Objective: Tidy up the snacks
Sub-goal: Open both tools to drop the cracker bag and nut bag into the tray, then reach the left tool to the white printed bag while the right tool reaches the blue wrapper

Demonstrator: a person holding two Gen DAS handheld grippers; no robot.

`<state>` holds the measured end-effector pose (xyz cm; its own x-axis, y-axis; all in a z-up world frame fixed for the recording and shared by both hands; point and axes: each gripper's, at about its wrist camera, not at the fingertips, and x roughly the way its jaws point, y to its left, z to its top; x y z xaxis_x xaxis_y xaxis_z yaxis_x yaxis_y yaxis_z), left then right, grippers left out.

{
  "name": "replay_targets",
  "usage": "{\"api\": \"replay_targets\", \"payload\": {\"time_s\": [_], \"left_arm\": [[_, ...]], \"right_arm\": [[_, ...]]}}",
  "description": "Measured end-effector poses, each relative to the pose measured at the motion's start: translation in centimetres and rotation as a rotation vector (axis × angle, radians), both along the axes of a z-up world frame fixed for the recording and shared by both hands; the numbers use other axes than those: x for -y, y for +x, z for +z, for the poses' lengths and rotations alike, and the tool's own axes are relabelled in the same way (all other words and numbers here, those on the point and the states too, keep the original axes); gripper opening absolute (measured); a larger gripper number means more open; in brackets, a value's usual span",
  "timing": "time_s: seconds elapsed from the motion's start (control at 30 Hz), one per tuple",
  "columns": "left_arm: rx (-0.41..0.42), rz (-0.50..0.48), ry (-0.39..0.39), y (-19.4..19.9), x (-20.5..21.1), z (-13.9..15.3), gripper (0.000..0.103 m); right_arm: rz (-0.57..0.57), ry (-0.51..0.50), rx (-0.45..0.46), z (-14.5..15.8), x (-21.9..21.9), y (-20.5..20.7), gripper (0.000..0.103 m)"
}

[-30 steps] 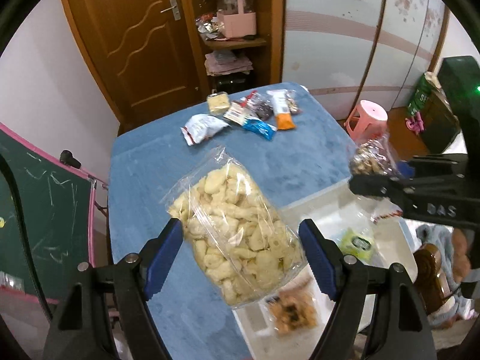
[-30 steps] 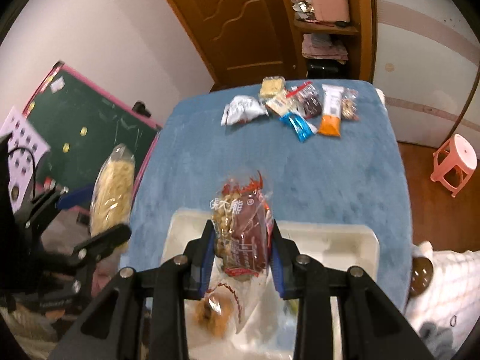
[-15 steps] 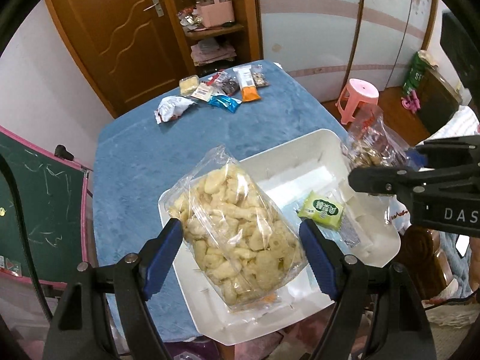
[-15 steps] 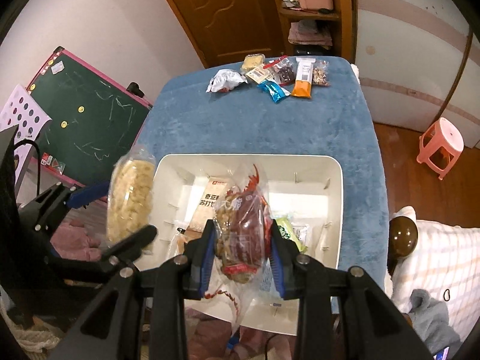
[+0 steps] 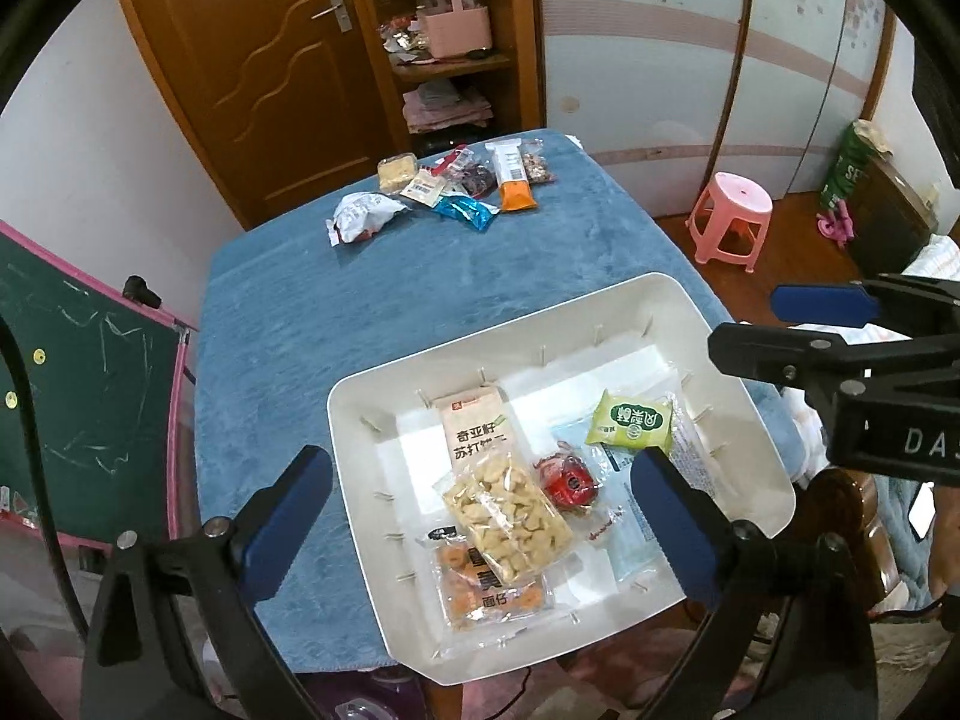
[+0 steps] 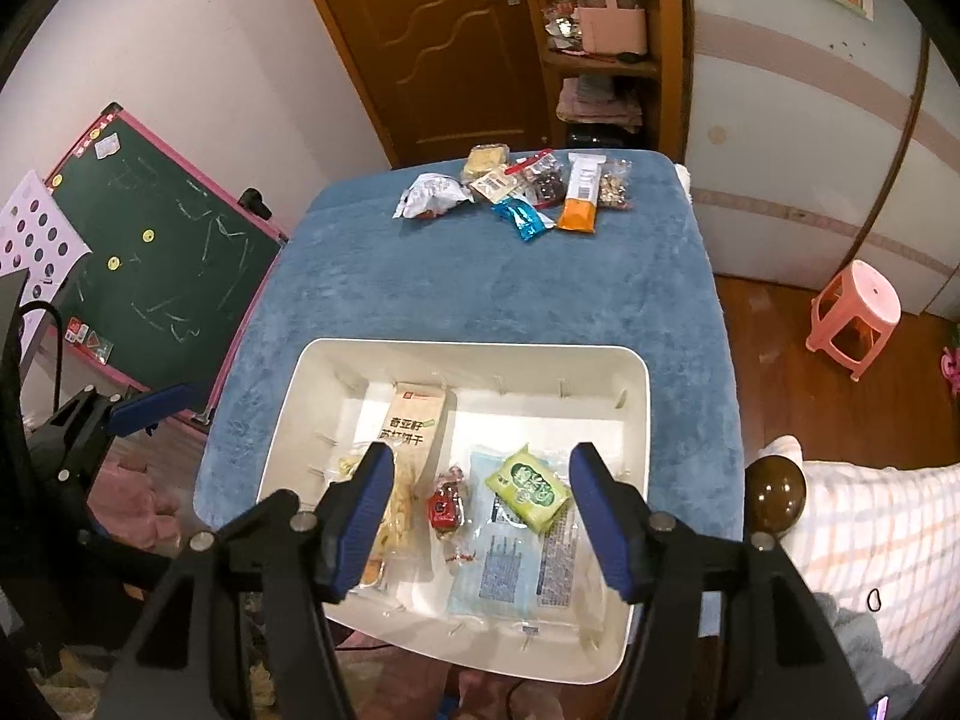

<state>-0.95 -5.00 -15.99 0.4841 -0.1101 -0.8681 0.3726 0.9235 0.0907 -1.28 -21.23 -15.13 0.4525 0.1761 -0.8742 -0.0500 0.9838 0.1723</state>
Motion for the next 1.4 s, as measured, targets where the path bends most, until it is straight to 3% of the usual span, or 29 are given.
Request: {"api": "replay_targets", "payload": {"time_s": [0.47, 1.03, 1.27, 1.4], "left_arm": [[0.010, 0.012, 0.002, -0.1, -0.1, 0.4, 0.099], [0.110, 0.099, 0.040, -0.6, -0.9, 5.3, 0.099], [0.162, 0.153, 0.074, 2.1, -3.4, 8.0, 0.099], [0.199, 0.154, 0.087, 5.2, -4.3, 9.2, 0.099]], "right_arm": [[0.006, 0.020, -0.024, -0.4, 0.2, -0.7, 0.062], [0.029, 0.063, 0.057, 2.3, 1.8, -0.7, 0.062], [0.047, 0.061, 0.052, 2.1, 1.3, 2.0, 0.061], [0.057, 0.006, 0.067, 3.1, 0.9, 3.9, 0.061]]}}
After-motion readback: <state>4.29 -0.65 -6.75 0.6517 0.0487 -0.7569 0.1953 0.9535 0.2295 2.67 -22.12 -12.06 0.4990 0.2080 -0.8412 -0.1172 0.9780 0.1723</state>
